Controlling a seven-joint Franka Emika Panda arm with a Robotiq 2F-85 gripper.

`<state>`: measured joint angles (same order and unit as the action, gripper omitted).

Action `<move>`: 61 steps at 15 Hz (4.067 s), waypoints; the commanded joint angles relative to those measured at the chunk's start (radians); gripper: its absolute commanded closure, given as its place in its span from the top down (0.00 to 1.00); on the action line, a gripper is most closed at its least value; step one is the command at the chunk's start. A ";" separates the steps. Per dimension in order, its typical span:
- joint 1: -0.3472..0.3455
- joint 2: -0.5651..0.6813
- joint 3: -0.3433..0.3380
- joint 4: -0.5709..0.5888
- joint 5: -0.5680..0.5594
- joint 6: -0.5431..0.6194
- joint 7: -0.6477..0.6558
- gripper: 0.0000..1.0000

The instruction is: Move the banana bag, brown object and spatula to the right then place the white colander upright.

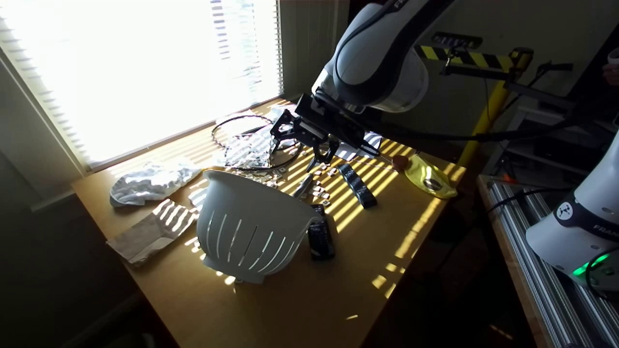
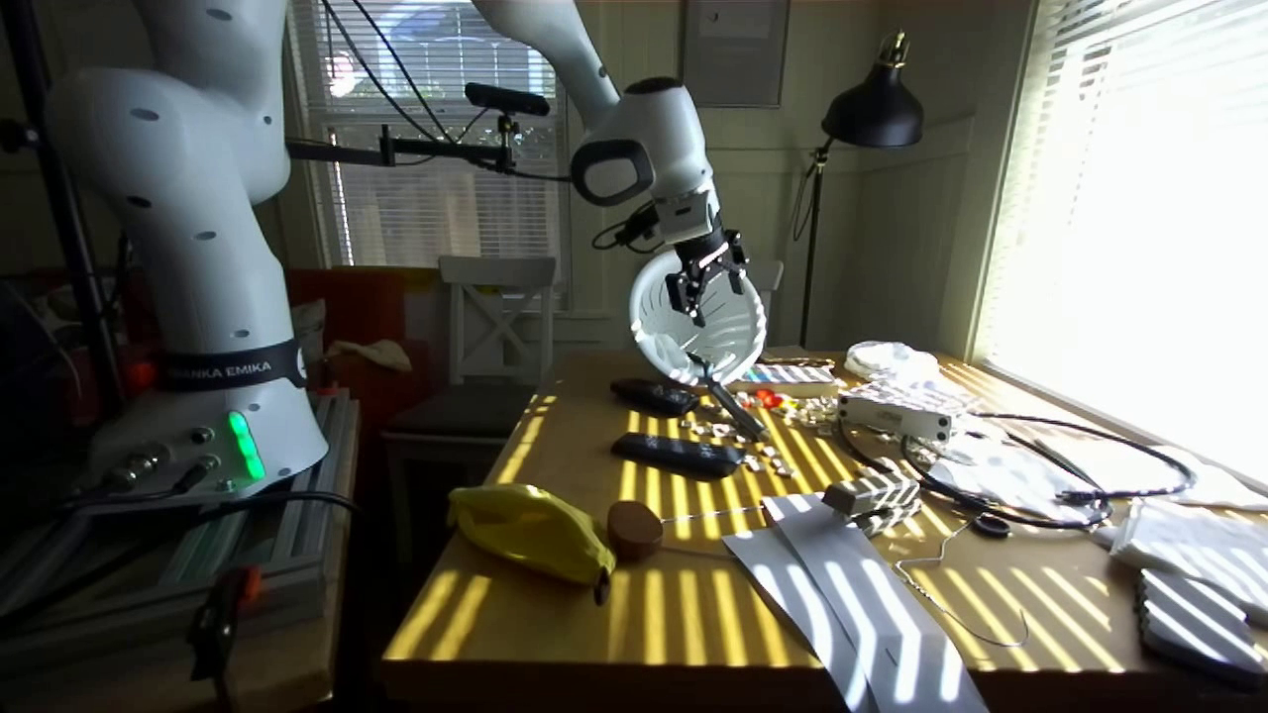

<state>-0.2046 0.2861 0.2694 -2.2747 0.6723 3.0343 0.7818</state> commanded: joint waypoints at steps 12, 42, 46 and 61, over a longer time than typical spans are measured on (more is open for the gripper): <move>0.097 0.330 -0.136 0.226 0.006 -0.069 0.000 1.00; 0.004 -0.087 -0.360 -0.102 -0.192 -0.271 -0.504 0.07; -0.023 -0.121 -0.372 -0.187 -0.245 -0.360 -0.710 0.07; 0.191 -0.042 -0.671 -0.291 -0.925 -0.240 -0.131 0.07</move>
<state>-0.0816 0.2188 -0.3616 -2.5749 -0.1743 2.7719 0.5191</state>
